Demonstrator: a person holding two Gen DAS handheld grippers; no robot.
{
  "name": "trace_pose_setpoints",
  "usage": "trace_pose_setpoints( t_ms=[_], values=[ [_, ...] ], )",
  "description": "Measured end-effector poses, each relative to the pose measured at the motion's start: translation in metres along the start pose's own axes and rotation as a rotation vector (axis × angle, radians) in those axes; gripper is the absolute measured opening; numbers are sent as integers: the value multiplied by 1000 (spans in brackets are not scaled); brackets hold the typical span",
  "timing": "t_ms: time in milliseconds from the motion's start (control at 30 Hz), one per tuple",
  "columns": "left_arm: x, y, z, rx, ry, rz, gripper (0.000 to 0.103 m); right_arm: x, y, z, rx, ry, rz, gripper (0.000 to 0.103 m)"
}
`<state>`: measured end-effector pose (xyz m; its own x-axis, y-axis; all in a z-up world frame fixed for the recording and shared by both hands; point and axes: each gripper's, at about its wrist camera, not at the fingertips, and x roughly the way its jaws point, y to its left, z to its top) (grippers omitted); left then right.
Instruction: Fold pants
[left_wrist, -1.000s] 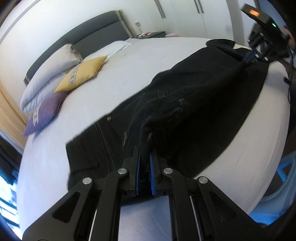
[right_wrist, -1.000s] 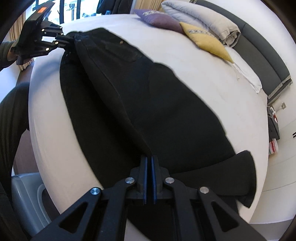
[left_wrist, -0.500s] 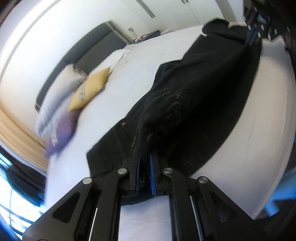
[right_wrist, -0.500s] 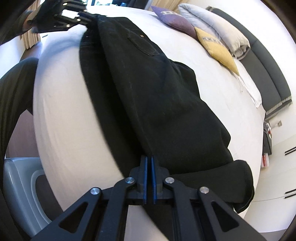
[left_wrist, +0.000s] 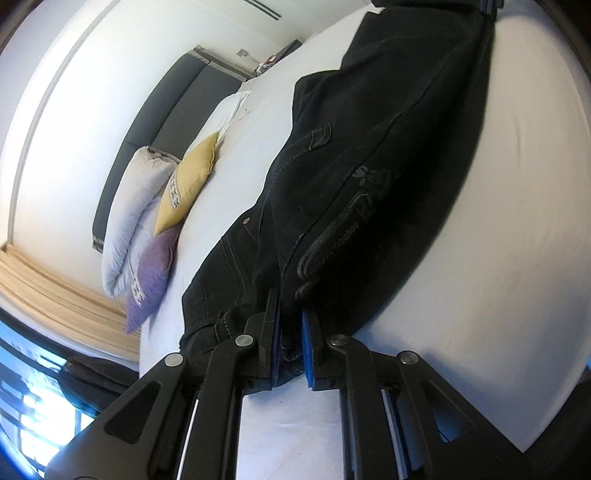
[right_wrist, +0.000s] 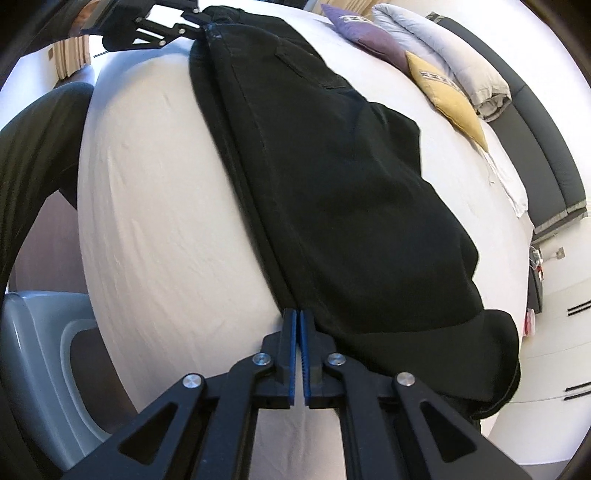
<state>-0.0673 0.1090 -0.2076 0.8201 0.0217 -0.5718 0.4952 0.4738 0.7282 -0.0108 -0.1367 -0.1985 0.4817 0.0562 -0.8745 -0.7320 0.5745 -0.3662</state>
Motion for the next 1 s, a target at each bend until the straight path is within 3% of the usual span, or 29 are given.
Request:
trace_pose_setpoints(
  t_ms=[167, 267, 333, 367, 400, 433, 567, 667, 733, 800, 833, 933, 1000],
  values=[
    [0, -2, -3, -18, 0, -11, 10, -4, -16, -10, 74, 4, -23, 3],
    [5, 0, -1, -18, 3, -7, 10, -17, -49, -22, 299, -49, 46, 3],
    [7, 1, 1, -33, 6, -4, 10, -26, -78, -40, 547, -103, 145, 5],
    [5, 2, 3, -43, 6, -5, 10, -28, -96, -55, 707, -124, 209, 10],
    [7, 6, 5, -54, 7, -9, 10, -27, -107, -66, 809, -122, 231, 22],
    [8, 6, 5, -66, 9, -12, 10, -27, -116, -78, 905, -118, 230, 27],
    [13, 12, 12, -75, 28, -12, 10, -22, -133, -96, 1111, -126, 275, 47],
    [13, 7, 16, -64, 33, -20, 13, -15, -139, -93, 1198, -124, 329, 51],
    [12, 2, 17, -35, 30, -34, 27, -9, -142, -86, 1223, -103, 291, 54],
    [10, -3, 16, 6, 26, -15, 30, -10, -144, -83, 1248, -100, 248, 54],
    [9, -4, 16, 16, 25, -11, 40, -10, -148, -86, 1274, -98, 211, 54],
    [4, 3, 17, -15, 20, 13, 65, -10, -163, -97, 1354, -85, 126, 54],
    [0, 7, 18, -37, 10, 11, 70, -10, -174, -105, 1393, -82, 83, 55]
  ],
)
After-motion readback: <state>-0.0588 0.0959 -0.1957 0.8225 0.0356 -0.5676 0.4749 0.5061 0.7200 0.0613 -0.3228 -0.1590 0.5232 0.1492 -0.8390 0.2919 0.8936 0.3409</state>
